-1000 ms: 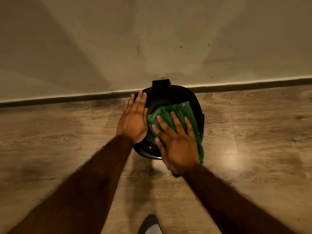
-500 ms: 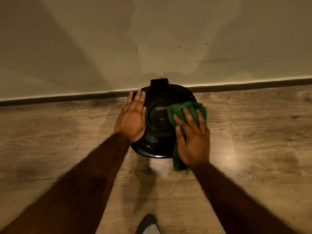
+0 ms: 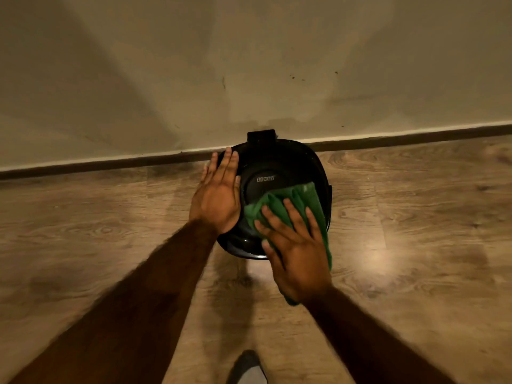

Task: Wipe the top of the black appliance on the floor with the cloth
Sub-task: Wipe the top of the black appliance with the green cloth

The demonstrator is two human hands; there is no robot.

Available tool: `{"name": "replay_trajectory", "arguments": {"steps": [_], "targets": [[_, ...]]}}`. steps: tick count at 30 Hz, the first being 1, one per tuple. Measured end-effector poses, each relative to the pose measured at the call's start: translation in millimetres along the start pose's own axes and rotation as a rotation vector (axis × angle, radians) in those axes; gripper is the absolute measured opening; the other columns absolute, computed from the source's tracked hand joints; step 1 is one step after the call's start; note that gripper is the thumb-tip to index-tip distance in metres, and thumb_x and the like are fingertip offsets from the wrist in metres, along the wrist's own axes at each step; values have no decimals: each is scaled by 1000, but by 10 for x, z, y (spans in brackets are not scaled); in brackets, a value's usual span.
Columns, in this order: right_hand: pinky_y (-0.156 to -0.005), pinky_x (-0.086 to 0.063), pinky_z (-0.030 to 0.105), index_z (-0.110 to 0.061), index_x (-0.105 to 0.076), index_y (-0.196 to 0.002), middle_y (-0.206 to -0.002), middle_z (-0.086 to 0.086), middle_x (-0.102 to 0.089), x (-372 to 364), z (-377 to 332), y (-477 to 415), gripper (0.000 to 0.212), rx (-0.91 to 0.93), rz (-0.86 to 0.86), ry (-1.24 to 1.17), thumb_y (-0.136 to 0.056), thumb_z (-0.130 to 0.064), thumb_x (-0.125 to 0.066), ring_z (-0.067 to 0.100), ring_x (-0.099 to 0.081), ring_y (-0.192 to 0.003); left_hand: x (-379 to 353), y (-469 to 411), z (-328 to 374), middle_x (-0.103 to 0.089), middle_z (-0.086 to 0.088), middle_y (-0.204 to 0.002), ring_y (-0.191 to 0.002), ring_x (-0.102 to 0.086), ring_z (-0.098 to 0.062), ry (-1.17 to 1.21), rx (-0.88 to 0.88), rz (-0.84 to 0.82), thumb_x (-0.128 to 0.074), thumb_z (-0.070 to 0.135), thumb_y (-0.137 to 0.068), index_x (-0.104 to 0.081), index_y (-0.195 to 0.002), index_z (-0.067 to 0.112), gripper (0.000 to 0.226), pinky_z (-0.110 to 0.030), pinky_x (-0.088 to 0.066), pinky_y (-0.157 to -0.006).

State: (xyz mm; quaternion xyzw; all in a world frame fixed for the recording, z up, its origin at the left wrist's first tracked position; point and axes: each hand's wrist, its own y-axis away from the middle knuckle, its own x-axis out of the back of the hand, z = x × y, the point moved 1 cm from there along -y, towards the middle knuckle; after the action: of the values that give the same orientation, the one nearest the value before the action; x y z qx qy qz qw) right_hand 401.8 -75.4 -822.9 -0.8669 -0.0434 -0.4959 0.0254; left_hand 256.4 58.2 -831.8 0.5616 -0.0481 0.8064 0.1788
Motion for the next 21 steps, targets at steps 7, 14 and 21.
{"name": "replay_trajectory", "arguments": {"steps": [7, 14, 21], "targets": [[-114, -26, 48, -22, -64, -120, -140, -9, -50, 125, 148, 112, 37, -77, 172, -220, -95, -33, -38, 16, -25, -143, 5, -4, -5, -8, -2, -163, -149, 0, -23, -54, 19, -28, -21, 30, -103, -8, -153, 16, 54, -36, -2, -120], [-115, -24, 43, -20, -61, -125, -142, -4, -46, 557, 58, -330, 38, -323, 360, -383, -94, -30, -41, 20, -26, -142, 212, 69, 156, -6, -10, -163, -149, -1, -31, -184, 66, 9, -14, 46, -98, 1, -153, 23, 61, -44, -3, -120], [-115, -24, 45, -26, -55, -131, -148, -4, -43, 1062, -65, -595, 42, -293, 327, -276, -95, -37, -36, 19, -22, -144, 732, 66, 435, -7, -12, -162, -149, 1, -32, -196, 19, 58, -18, 52, -95, 1, -153, 22, 68, -49, -2, -120]]}}
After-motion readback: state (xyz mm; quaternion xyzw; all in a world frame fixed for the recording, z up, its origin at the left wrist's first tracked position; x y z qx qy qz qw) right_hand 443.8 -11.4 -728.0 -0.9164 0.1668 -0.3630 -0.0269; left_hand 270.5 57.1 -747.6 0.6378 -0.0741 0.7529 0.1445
